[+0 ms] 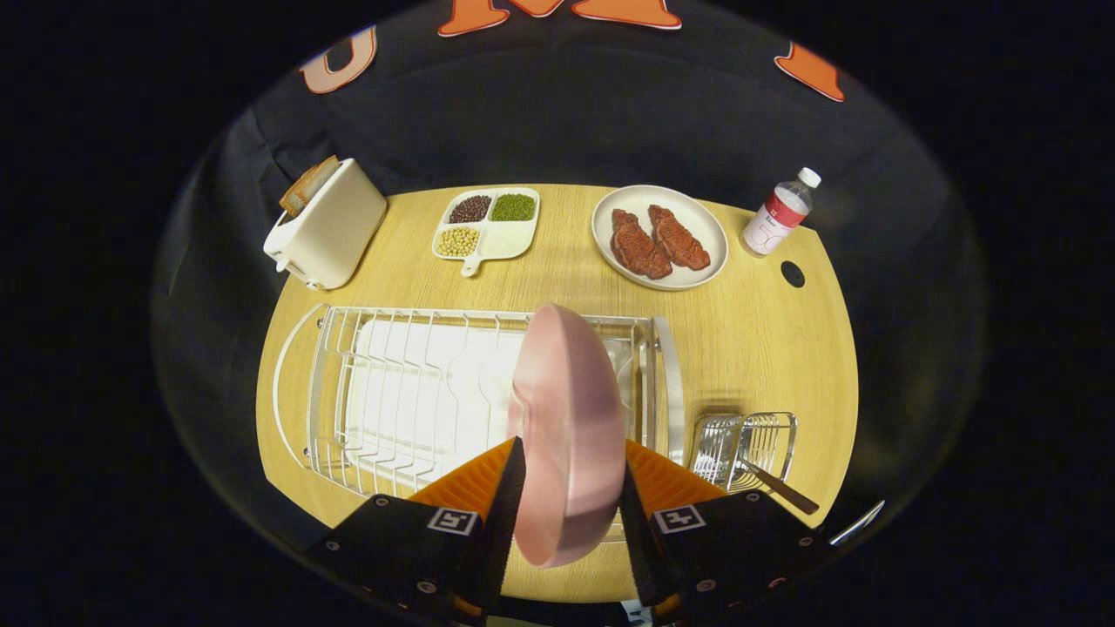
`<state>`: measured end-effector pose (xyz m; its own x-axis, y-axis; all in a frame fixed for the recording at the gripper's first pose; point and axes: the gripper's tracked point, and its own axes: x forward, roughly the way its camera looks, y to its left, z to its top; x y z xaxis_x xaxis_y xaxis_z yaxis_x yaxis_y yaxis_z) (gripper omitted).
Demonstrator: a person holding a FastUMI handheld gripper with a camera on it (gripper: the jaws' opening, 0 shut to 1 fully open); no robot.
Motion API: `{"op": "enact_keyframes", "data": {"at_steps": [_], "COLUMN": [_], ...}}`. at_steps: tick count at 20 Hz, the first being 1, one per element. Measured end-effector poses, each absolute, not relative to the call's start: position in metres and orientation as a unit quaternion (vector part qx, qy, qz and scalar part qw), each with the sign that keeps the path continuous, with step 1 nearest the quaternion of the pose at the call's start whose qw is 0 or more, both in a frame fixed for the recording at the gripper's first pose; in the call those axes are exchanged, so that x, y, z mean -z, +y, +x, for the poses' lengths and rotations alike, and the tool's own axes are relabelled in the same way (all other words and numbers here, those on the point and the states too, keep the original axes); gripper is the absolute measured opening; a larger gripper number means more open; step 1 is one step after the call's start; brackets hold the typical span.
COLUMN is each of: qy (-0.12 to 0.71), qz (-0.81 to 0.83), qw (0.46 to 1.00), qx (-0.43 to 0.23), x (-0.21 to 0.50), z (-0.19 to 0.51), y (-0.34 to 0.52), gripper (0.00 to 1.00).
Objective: Take the plate from the dish rack, then take the spoon from the basket and place it into the plate.
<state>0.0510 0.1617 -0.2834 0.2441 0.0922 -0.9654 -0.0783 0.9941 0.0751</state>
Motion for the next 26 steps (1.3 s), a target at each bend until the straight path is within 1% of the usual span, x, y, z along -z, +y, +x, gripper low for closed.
{"op": "enact_keyframes", "data": {"at_steps": [1,2,4,8,12,14,20,22,26], "qy": [0.62,0.63,0.63,0.634,0.612,0.596,0.553,0.542,0.544], "qz": [0.011,0.009,-0.015,-0.013,-0.045,-0.075,-0.153,-0.152,-0.088], "qw": [0.782,0.774,0.775,0.773,0.789,0.798,0.818,0.825,0.834], "qx": [-0.06,-0.069,-0.053,-0.024,0.037,0.037,0.045,0.05,0.03], "x": [0.285,0.287,0.289,0.284,0.273,0.267,0.245,0.233,0.214], "z": [0.048,0.042,0.045,0.043,0.054,0.06,0.078,0.082,0.07], "y": [0.169,0.174,0.163,0.156,0.13,0.13,0.132,0.131,0.132], "gripper": [0.55,0.47,0.41,0.33,0.25,0.23,0.24,0.23,0.23]}}
